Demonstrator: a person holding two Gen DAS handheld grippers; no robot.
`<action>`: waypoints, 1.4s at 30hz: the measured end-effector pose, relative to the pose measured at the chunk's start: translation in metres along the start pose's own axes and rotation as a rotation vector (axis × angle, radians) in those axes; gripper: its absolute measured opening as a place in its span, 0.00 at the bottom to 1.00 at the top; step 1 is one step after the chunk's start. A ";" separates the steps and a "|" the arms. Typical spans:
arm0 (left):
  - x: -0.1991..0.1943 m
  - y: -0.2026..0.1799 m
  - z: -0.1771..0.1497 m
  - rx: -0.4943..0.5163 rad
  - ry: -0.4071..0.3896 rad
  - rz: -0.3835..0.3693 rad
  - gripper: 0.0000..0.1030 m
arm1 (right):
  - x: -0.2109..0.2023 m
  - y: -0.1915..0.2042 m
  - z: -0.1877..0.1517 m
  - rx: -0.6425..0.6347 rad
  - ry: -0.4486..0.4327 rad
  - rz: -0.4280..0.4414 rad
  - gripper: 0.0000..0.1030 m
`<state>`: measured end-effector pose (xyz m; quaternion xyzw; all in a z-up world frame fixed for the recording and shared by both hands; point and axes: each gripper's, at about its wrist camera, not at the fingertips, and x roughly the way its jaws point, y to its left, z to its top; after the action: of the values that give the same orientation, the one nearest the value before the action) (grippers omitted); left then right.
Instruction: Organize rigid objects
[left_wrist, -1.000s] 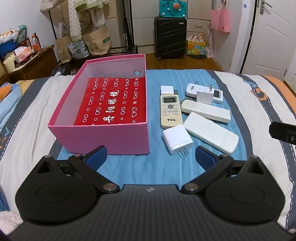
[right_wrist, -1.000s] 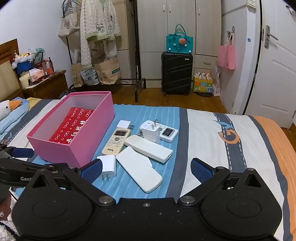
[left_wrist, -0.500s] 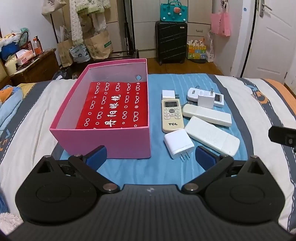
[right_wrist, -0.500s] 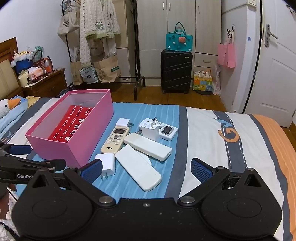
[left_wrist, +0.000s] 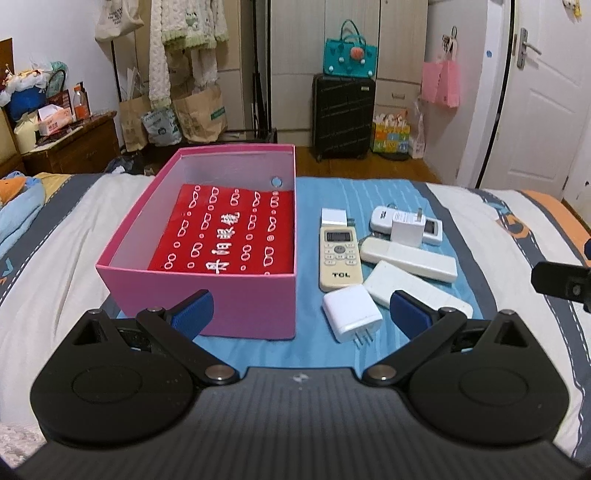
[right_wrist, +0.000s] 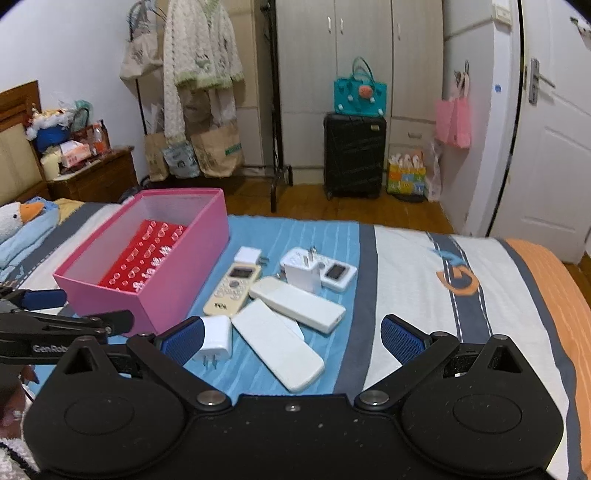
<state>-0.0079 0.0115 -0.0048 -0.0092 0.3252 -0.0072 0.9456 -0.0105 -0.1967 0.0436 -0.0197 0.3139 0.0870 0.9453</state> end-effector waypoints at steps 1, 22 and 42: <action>0.001 0.000 0.000 -0.002 -0.005 0.005 1.00 | -0.001 0.000 -0.001 0.000 -0.012 0.007 1.00; 0.000 -0.003 0.000 0.008 0.001 -0.005 1.00 | 0.004 0.000 -0.009 -0.013 -0.106 0.013 1.00; 0.002 0.000 0.000 0.009 0.022 -0.003 1.00 | 0.009 -0.001 -0.009 -0.005 -0.081 0.022 1.00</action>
<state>-0.0066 0.0112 -0.0059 -0.0056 0.3356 -0.0102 0.9419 -0.0085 -0.1972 0.0306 -0.0150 0.2754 0.0987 0.9561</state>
